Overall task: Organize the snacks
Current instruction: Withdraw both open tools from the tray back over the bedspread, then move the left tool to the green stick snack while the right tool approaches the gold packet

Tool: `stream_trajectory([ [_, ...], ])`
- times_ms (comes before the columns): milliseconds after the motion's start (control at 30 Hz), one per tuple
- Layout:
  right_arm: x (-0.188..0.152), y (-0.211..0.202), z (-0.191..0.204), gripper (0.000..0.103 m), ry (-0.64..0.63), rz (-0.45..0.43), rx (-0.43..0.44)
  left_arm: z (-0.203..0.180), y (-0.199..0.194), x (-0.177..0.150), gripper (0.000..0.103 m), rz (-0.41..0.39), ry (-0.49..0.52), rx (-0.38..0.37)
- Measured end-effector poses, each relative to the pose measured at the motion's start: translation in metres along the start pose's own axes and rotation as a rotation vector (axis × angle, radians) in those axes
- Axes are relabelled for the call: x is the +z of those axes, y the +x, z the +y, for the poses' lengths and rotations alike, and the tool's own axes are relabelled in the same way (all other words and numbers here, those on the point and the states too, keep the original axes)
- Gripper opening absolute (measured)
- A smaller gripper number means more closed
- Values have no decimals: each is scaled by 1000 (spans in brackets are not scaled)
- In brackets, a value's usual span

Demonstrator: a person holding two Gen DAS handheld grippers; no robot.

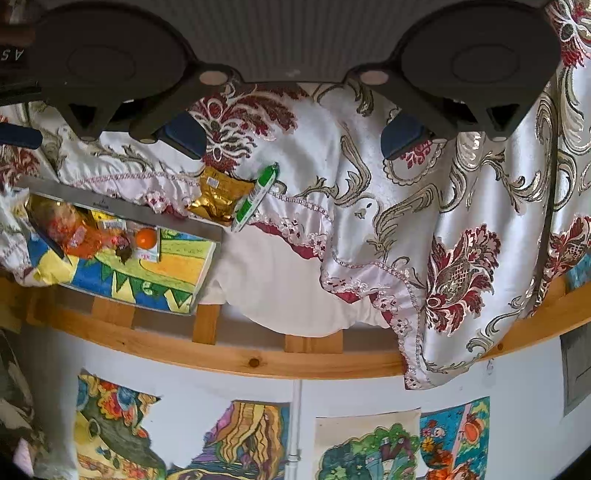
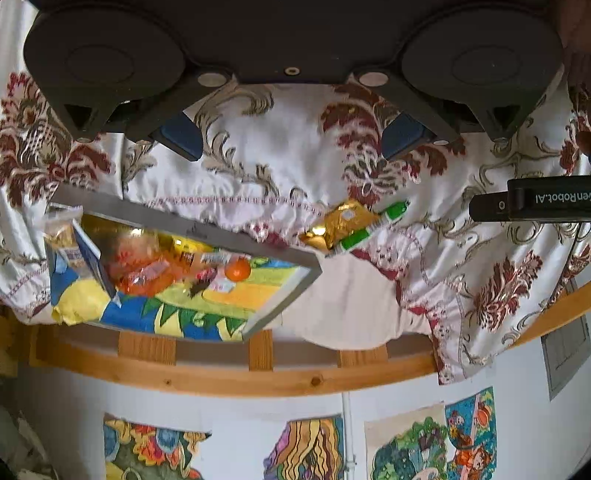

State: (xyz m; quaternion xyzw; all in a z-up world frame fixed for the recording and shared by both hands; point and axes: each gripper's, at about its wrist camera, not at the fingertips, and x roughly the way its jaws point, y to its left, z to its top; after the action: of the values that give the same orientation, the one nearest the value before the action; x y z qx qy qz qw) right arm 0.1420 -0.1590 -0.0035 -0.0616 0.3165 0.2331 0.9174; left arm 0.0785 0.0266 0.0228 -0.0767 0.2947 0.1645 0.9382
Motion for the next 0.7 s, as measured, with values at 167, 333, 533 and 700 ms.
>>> stream_trajectory([
  [167,-2,3,1,102,-7,18,3,1,2,-4,102,13,7,6],
  [333,-2,3,1,102,-6,21,4,3,4,-6,102,27,-11,9],
  [533,-2,3,2,102,-8,20,4,2,4,-7,102,28,-3,12],
  [700,-3,4,2,102,-2,14,7,1,8,-7,102,40,-25,20],
])
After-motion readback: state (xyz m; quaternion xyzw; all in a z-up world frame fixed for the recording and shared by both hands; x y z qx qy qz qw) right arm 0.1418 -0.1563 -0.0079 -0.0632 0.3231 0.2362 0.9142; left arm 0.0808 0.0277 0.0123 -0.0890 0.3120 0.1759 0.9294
